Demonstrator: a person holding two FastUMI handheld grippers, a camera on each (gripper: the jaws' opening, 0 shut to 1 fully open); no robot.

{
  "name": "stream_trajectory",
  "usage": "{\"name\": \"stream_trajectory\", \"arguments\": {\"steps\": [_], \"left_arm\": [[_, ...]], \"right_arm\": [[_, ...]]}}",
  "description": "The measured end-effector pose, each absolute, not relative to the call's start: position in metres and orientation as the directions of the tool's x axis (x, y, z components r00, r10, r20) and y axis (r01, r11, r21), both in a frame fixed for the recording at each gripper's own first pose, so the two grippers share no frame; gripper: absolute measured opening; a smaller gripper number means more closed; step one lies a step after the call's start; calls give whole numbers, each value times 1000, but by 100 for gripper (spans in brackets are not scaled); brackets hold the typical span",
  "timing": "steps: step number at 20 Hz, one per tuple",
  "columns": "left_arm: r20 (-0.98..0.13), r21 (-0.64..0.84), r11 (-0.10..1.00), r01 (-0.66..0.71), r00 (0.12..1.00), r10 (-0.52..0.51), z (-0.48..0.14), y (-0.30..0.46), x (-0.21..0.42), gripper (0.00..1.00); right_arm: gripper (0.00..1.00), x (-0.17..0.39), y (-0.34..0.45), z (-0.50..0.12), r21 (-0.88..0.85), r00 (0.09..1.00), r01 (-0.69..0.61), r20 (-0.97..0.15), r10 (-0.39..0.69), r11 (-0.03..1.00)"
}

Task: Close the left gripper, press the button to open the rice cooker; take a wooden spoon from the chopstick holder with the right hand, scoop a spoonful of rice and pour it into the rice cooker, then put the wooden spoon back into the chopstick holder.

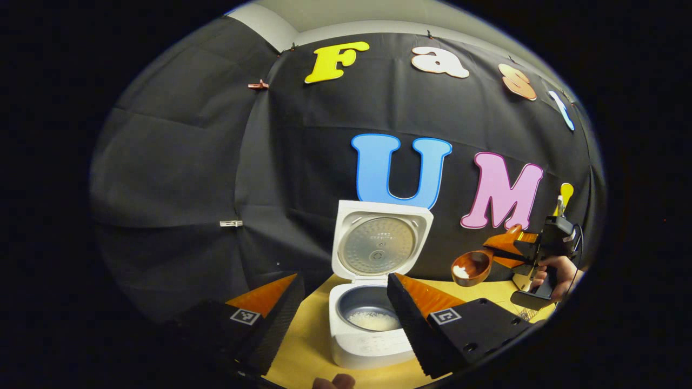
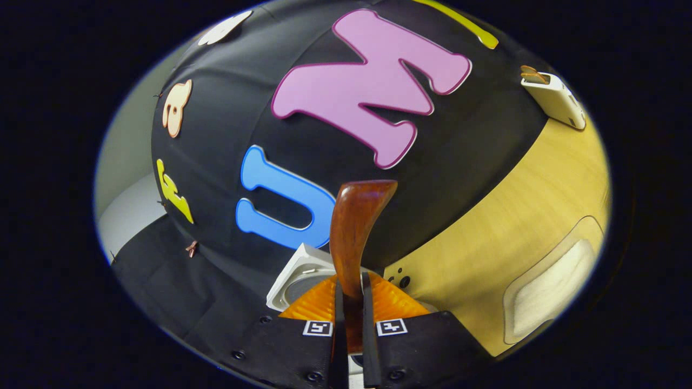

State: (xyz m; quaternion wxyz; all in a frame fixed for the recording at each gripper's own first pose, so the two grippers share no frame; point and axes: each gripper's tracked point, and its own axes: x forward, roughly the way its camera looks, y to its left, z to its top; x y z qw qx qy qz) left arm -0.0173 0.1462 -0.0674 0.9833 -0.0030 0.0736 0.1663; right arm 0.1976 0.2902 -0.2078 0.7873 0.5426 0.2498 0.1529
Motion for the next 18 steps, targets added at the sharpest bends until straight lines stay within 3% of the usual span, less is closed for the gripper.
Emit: {"name": "stream_trajectory", "arguments": {"steps": [7,8,9,18], "left_arm": [[-153,2,923,-386,912,381,-72,181,-35,95],[-157,0,920,-393,908,388,-74,184,-37,92],[-159,-2,916,-400,905,395,-76,188,-38,95],[-173,-44,896,-442,887,429,-85,206,-47,95]], "right_arm": [[14,198,381,-215,866,772,-97,-245,586,490],[14,199,389,-217,851,766,-117,-251,592,512],[14,198,398,-216,833,759,-138,-258,597,535],[14,194,434,-211,633,744,-336,-277,609,697]]}}
